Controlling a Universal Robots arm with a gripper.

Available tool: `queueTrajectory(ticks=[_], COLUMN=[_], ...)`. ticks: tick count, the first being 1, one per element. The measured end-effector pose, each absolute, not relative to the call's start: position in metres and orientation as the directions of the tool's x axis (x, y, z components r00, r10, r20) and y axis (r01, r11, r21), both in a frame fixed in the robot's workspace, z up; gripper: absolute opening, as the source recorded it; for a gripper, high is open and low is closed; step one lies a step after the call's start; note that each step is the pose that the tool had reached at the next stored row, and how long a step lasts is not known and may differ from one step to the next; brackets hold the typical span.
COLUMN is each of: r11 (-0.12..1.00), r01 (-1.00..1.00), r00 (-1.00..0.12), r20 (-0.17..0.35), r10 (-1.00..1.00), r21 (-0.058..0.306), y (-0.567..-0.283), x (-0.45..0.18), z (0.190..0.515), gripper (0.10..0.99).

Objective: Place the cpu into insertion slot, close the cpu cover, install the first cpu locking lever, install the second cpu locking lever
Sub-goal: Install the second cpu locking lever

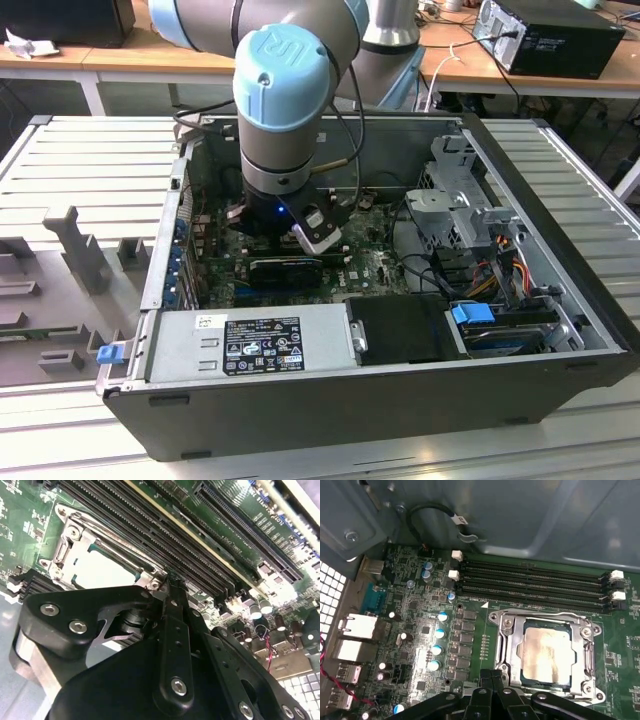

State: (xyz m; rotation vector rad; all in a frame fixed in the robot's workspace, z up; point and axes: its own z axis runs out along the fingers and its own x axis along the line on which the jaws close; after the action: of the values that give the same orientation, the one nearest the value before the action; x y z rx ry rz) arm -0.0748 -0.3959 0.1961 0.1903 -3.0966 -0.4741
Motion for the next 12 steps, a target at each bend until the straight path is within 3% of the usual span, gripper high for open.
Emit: queueTrajectory(ticks=[12], r11=[0.946], r01=[-0.119], r00=[-0.993], r20=[-0.016], r10=[-0.12], r21=[0.3], y=[-0.396], x=[-0.075], z=[0.216], gripper=[0.106])
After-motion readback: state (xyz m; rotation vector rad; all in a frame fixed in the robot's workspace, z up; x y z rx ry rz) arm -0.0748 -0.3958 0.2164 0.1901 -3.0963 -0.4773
